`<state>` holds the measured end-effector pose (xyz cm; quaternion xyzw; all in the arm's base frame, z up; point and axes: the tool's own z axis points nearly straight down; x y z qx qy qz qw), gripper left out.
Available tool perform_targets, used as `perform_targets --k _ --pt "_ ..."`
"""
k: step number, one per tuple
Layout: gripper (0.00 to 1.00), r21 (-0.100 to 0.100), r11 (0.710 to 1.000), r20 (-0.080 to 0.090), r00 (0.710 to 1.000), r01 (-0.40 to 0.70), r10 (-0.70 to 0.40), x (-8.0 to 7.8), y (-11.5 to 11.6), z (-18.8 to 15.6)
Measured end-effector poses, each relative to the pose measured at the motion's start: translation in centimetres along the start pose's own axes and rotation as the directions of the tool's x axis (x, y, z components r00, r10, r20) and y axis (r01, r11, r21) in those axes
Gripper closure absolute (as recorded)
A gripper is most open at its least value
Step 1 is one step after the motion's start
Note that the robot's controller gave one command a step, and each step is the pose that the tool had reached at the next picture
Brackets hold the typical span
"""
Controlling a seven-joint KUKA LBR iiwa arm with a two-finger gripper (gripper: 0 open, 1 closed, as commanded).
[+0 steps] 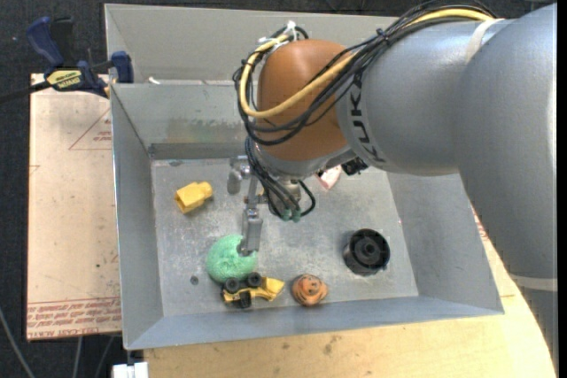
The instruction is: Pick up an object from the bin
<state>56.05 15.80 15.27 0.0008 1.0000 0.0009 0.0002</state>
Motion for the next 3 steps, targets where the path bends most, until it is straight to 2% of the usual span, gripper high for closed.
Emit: perform_targets --k 1,2,3 --pt "0.00 0.000 1.000 0.000 1.000 0.000 0.000 0.0 0.0 0.0" --pt "0.00 -0.002 0.997 0.010 0.997 0.073 -0.073 2.2 -0.8 2.6" --pt "0.00 0.000 0.936 0.001 0.936 0.352 -0.352 6.4 -2.7 6.2"
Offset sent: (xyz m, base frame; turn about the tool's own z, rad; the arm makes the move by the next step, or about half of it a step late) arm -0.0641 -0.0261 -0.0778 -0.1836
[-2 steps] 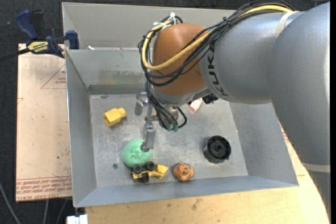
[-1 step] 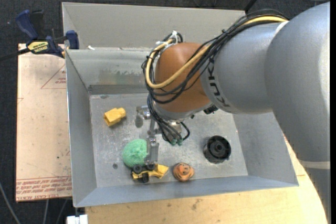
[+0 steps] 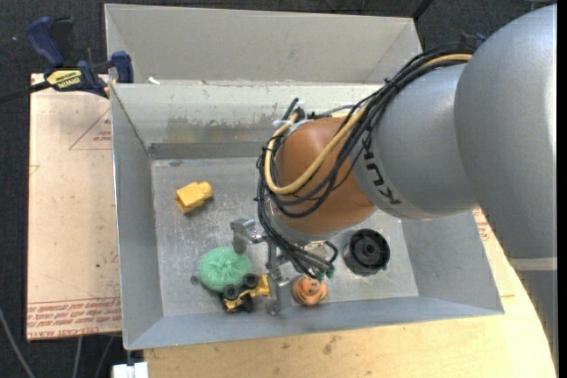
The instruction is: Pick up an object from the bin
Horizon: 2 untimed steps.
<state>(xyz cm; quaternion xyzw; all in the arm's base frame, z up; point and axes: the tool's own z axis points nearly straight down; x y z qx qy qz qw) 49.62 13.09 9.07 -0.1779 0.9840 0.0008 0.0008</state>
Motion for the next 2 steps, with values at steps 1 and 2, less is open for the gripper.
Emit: perform_targets --k 1,2 --pt "0.00 0.003 0.992 0.006 0.992 0.128 -0.128 -0.56 2.24 1.29" --pt "0.00 0.004 0.988 0.008 0.988 0.153 -0.153 -0.86 2.88 1.54"
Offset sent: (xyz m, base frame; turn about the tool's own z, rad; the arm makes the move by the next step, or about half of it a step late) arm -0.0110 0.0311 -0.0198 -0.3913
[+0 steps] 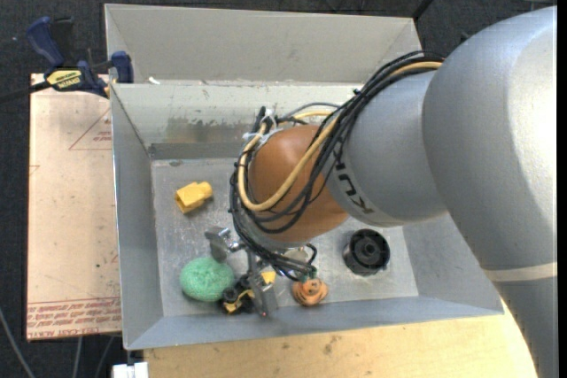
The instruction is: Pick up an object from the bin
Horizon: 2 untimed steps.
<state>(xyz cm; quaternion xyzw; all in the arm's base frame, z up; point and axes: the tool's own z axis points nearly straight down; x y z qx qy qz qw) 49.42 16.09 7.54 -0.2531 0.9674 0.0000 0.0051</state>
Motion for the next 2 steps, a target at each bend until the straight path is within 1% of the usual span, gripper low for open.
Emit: perform_targets --k 1,2 --pt "1.00 -0.003 0.992 -0.010 0.992 -0.125 0.125 3.12 -2.79 0.56" --pt "1.00 -0.003 0.992 -0.010 0.992 -0.125 0.125 3.12 -2.79 0.56"
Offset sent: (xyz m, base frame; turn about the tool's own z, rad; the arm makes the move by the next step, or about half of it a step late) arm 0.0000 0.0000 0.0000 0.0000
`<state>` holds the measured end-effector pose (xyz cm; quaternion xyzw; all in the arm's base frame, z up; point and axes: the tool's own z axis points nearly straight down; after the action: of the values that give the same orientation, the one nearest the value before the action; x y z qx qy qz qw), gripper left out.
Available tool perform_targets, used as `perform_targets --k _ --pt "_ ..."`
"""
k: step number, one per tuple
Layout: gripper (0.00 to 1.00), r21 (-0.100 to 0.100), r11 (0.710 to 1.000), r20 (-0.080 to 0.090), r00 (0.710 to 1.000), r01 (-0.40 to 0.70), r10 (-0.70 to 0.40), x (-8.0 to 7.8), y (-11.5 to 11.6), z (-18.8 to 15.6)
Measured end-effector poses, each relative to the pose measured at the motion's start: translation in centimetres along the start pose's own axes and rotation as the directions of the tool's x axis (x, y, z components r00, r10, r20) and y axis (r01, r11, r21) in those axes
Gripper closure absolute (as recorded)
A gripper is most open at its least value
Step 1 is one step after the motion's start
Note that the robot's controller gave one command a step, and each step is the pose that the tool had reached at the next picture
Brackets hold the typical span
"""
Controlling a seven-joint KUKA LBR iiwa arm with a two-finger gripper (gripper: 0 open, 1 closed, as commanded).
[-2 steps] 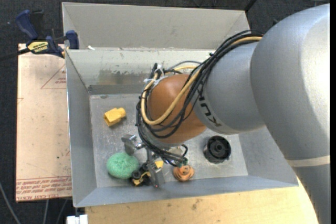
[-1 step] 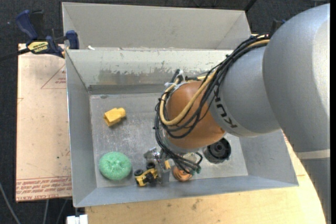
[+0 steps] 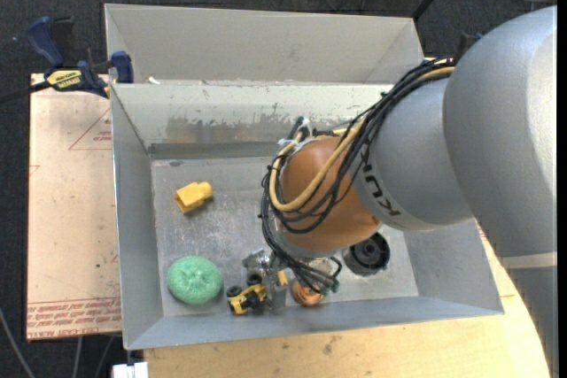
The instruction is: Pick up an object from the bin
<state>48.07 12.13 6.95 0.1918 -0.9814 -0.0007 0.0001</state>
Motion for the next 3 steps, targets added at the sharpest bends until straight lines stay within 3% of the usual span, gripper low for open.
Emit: perform_targets --k 1,2,3 --pt "1.00 0.000 1.000 0.001 1.000 0.016 -0.016 -1.4 0.1 0.0" --pt "1.00 0.000 1.000 0.000 1.000 0.023 -0.023 -0.8 -1.1 0.0" --pt "1.00 -0.001 1.000 -0.004 1.000 0.020 -0.020 -3.8 -2.4 -5.4"
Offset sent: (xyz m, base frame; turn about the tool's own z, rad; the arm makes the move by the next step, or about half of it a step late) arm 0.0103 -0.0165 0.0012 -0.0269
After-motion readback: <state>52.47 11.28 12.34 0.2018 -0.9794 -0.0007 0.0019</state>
